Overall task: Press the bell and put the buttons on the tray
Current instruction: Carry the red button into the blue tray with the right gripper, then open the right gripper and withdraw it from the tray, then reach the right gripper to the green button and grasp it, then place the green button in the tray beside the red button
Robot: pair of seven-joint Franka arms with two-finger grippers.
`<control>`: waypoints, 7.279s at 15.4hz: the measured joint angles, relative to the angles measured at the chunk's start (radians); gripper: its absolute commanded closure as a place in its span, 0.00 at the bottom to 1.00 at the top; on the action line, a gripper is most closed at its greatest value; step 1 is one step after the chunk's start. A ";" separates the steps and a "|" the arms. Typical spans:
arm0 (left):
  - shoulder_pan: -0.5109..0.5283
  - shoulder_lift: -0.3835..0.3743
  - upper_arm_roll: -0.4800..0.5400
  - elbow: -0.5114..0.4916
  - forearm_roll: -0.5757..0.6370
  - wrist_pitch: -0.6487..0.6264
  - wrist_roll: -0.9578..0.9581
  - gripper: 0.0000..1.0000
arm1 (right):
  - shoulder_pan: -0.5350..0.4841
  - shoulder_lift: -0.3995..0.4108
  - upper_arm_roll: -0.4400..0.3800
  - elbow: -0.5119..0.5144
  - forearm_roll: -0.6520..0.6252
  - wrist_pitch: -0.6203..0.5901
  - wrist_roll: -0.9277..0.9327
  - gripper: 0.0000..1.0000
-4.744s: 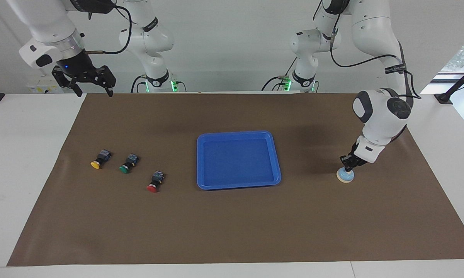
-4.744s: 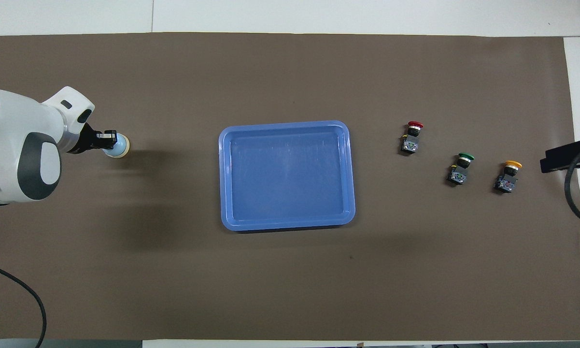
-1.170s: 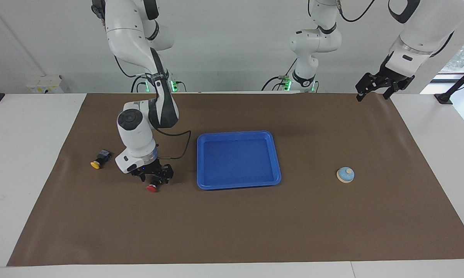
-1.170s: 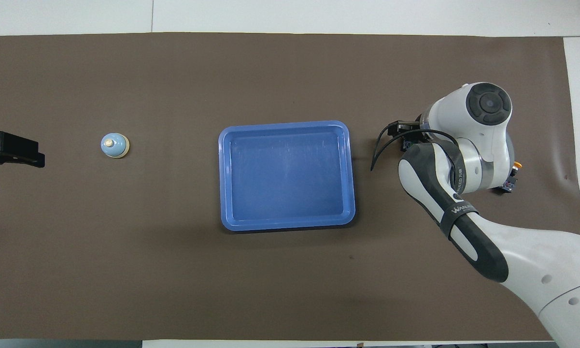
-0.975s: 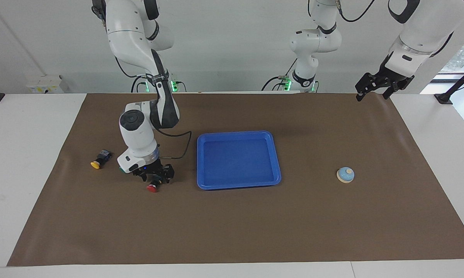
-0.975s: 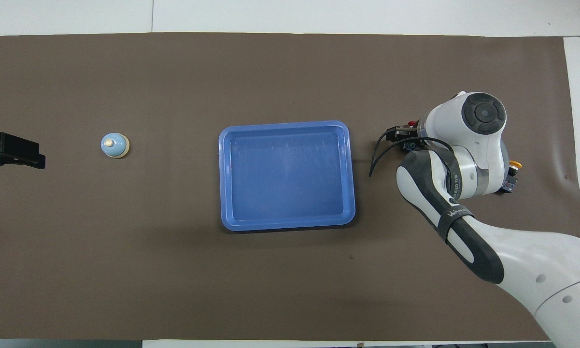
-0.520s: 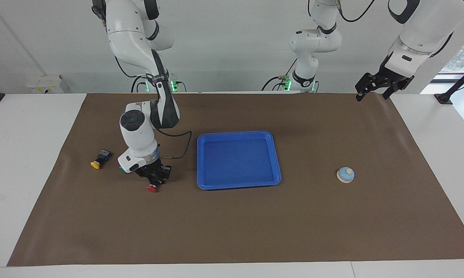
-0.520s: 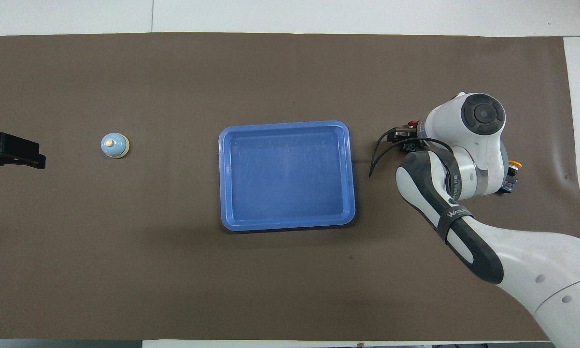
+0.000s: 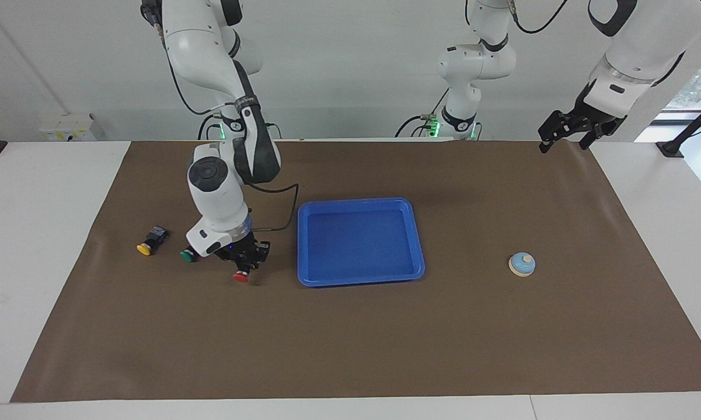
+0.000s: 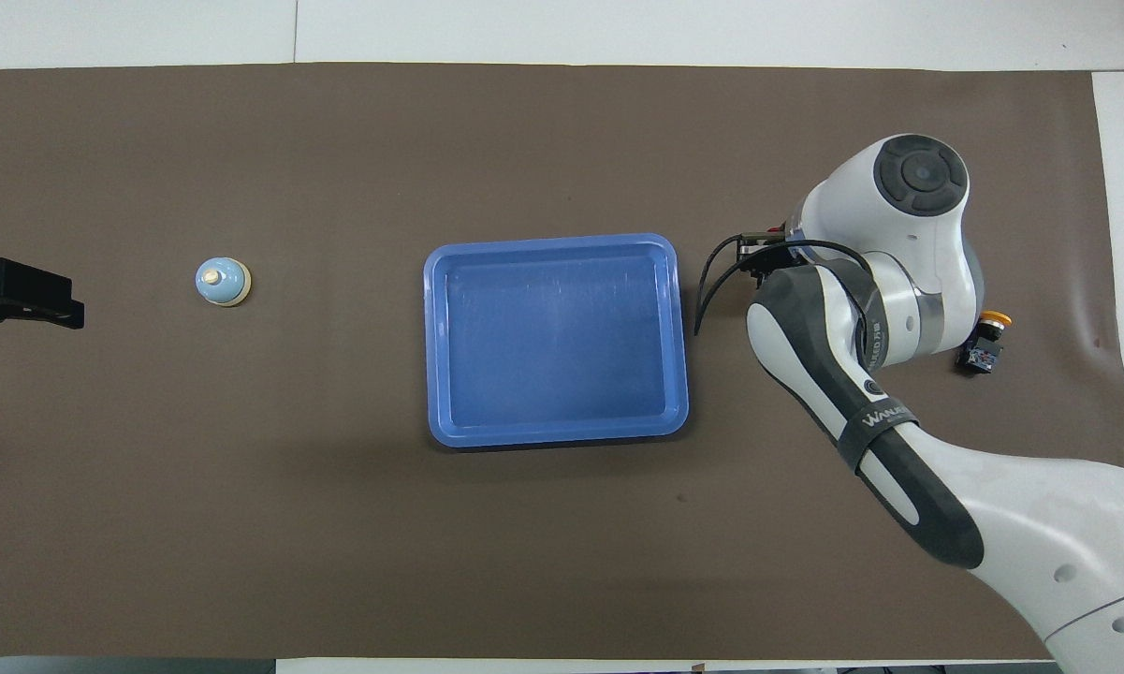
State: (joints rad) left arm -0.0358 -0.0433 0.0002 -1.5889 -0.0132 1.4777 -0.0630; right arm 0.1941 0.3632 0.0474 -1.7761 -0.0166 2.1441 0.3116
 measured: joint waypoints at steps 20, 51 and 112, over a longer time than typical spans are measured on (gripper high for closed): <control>0.000 0.000 0.000 0.000 0.000 0.000 0.000 0.00 | 0.165 0.019 0.137 -0.146 0.003 0.139 0.073 0.00; 0.000 0.000 0.000 0.000 0.000 0.000 -0.001 0.00 | -0.394 -0.225 0.114 -0.387 -0.042 0.170 -0.044 0.00; 0.000 0.000 0.000 0.000 0.000 0.000 -0.001 0.00 | 0.271 0.106 0.132 -0.010 0.009 0.146 0.400 0.00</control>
State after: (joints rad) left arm -0.0358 -0.0433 0.0002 -1.5890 -0.0132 1.4772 -0.0637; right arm 0.4650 0.4696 0.1796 -1.7864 -0.0077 2.2900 0.7120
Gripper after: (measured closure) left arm 0.000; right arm 0.256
